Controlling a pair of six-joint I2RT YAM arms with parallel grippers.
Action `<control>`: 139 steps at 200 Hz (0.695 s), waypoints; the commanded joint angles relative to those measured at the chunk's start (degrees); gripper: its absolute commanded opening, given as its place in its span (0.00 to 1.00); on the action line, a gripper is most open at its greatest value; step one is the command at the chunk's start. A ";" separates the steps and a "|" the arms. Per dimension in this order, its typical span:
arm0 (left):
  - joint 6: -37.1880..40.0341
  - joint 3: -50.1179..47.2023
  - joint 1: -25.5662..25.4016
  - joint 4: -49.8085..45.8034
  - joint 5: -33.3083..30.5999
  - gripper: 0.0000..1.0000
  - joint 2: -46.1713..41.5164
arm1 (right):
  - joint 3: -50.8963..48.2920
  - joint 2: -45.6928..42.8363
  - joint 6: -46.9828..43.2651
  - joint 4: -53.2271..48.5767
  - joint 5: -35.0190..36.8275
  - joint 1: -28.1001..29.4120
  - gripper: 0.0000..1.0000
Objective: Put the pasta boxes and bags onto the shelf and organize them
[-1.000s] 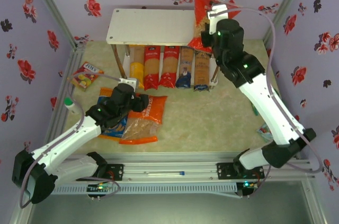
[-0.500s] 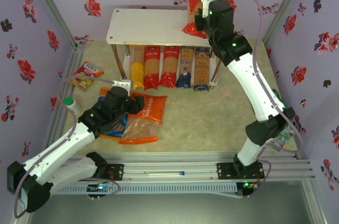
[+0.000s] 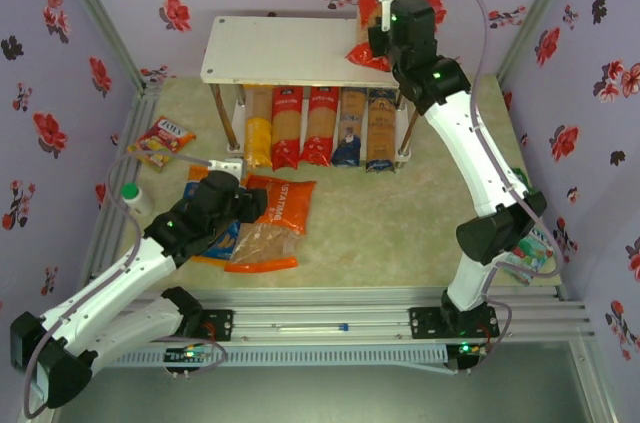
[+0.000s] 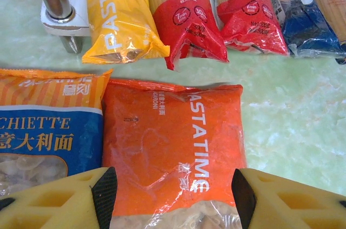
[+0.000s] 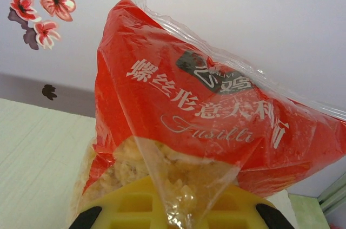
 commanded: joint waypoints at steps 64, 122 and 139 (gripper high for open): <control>-0.56 -0.21 0.39 -0.57 -1.33 0.61 -0.19 | 3.68 -1.08 1.12 7.24 0.39 -1.00 0.00; -0.38 -0.12 0.32 -0.03 -1.21 0.62 0.68 | 3.62 -0.38 1.72 7.06 0.45 -1.25 0.00; -0.42 -0.20 0.37 -0.13 -1.20 0.62 0.52 | 3.48 -0.12 2.34 6.66 0.58 -1.25 0.00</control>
